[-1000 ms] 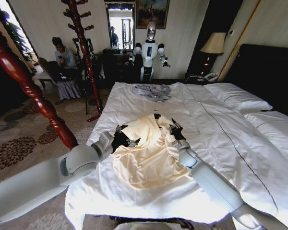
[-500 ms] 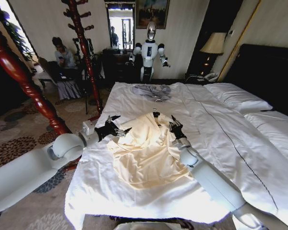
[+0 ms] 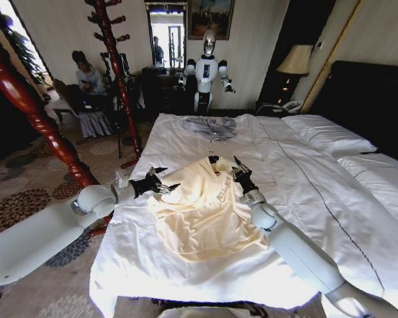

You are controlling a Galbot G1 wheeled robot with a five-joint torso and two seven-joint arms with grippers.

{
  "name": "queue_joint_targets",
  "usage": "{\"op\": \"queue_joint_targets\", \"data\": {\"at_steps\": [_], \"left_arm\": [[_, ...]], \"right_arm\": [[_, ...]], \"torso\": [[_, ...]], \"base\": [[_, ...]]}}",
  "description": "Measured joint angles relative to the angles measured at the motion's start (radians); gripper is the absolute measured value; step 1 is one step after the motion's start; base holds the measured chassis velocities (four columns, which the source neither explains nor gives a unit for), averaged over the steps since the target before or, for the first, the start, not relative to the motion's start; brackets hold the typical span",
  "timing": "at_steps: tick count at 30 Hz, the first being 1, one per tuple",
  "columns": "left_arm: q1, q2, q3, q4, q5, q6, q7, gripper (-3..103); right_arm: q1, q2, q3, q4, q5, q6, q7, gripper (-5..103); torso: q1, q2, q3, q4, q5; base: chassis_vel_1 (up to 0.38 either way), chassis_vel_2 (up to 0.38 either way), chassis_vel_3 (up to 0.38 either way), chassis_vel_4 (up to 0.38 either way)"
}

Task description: Pick up the clothes from the bed and hang them on the clothes hanger.

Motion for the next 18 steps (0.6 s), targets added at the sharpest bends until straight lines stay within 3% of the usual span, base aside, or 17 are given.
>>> {"op": "queue_joint_targets", "data": {"at_steps": [4,9,16,18], "left_arm": [[-0.007,-0.007,0.010,0.006,-0.020,0.013,0.000,102],[-0.007,-0.001,0.034,-0.001,-0.042,0.032,0.019,98],[-0.006,-0.008,0.060,-0.007,-0.045,0.042,0.021,81],[-0.007,-0.015,0.064,-0.001,-0.041,0.042,0.021,70]], "right_arm": [[-0.006,-0.001,-0.003,0.004,-0.032,0.027,-0.012,18],[-0.005,0.001,-0.008,0.009,-0.046,0.037,-0.017,18],[0.009,0.002,-0.023,0.003,-0.045,0.037,-0.017,18],[0.011,0.002,-0.023,0.002,-0.046,0.037,-0.019,18]], "torso": [[0.000,0.000,0.000,0.0000,0.0000],[0.000,0.000,0.000,0.0002,0.0001],[0.000,0.000,0.000,0.0002,0.0000],[0.000,0.000,0.000,0.0002,0.0000]], "base": [[0.000,0.000,0.000,0.000],[0.000,0.000,0.000,0.000],[0.000,0.000,0.000,0.000],[0.000,0.000,0.000,0.000]]}}
